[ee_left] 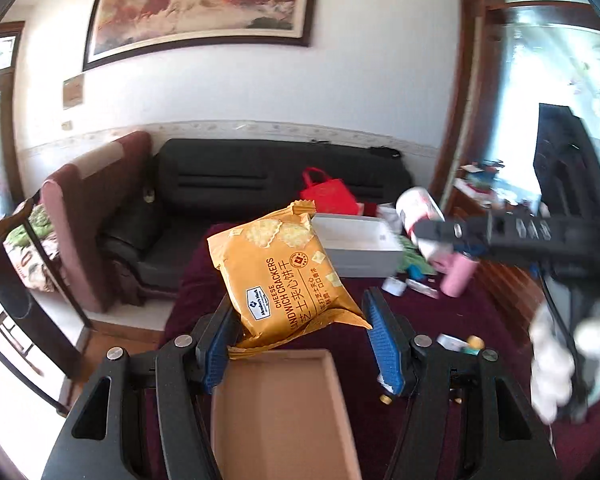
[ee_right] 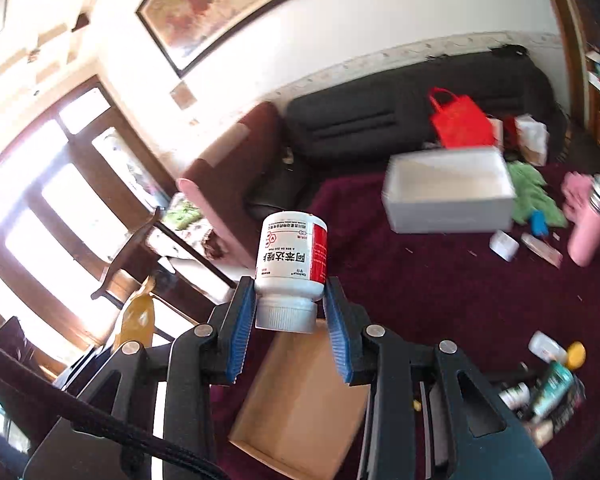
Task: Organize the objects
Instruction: 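Carry crackers bag and pill bottle into the cardboard box and open both grippers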
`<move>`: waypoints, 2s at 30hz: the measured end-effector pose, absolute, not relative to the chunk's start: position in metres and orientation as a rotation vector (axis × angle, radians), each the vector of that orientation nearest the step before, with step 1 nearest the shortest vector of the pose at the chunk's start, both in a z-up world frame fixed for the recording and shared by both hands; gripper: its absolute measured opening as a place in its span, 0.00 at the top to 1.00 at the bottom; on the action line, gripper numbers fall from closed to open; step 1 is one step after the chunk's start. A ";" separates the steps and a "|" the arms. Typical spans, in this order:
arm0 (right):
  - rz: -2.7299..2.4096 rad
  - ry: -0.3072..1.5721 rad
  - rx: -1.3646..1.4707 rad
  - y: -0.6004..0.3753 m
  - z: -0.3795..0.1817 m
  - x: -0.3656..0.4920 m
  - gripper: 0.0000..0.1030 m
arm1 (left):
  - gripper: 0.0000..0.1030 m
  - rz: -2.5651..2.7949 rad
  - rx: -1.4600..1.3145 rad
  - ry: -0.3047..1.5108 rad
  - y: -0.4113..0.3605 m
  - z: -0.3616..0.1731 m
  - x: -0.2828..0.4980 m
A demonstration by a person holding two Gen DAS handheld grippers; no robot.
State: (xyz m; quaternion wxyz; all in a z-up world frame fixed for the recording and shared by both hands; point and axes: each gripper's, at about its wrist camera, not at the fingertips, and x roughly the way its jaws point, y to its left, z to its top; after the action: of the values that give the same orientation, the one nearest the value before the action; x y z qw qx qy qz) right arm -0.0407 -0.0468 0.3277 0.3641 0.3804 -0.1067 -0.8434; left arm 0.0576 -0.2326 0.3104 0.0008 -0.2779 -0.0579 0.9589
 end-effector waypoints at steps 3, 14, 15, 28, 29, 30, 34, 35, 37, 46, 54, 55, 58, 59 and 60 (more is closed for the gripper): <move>-2.115 -0.249 1.058 -0.081 0.288 -0.050 0.68 | 0.46 3.001 -0.974 -0.206 -0.242 0.271 0.028; -2.018 -0.232 1.474 -0.124 0.069 -0.104 0.68 | 0.47 2.790 -1.375 -0.372 -0.264 0.078 -0.049; -2.012 -0.241 1.491 -0.124 0.061 -0.107 0.68 | 0.47 2.777 -1.382 -0.382 -0.265 0.074 -0.050; -2.086 -0.276 1.508 -0.104 0.032 -0.114 0.68 | 0.46 2.582 -1.441 -0.741 -0.271 0.016 -0.064; -2.092 -0.277 1.501 -0.102 0.031 -0.116 0.68 | 0.47 2.542 -1.445 -0.799 -0.273 0.012 -0.065; -2.097 -0.273 1.493 -0.102 0.032 -0.115 0.68 | 0.46 2.542 -1.416 -0.832 -0.276 0.012 -0.064; -2.103 -0.286 1.461 -0.097 0.035 -0.116 0.65 | 0.45 2.458 -1.381 -0.955 -0.280 0.009 -0.062; -2.116 -0.288 1.441 -0.093 0.040 -0.112 0.65 | 0.45 2.461 -1.379 -0.949 -0.279 0.011 -0.061; -2.160 -0.269 1.390 -0.090 0.052 -0.107 0.64 | 0.45 2.482 -1.377 -0.917 -0.276 0.018 -0.056; -2.311 -0.206 1.215 -0.021 0.092 -0.064 0.49 | 0.44 2.656 -1.384 -0.698 -0.243 0.040 -0.046; -2.334 -0.253 1.205 0.041 0.102 -0.032 0.49 | 0.36 2.507 -1.524 -0.852 -0.238 0.017 -0.067; -2.350 -0.252 1.194 0.051 0.105 -0.029 0.49 | 0.35 2.490 -1.534 -0.869 -0.238 0.015 -0.065; -2.412 -0.221 1.163 0.076 0.113 -0.019 0.49 | 0.34 2.467 -1.526 -0.925 -0.245 0.019 -0.054; -2.428 -0.208 1.148 0.083 0.115 -0.015 0.49 | 0.34 2.481 -1.511 -0.936 -0.249 0.024 -0.049; -2.438 -0.198 1.134 0.089 0.116 -0.012 0.49 | 0.34 2.508 -1.483 -0.945 -0.253 0.031 -0.043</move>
State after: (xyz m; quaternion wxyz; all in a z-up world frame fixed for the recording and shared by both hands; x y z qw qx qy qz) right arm -0.0119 0.0893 0.1163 0.2209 0.4101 -0.0715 -0.8820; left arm -0.0429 -0.2529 0.0312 0.0391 -0.4839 -0.3082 0.8181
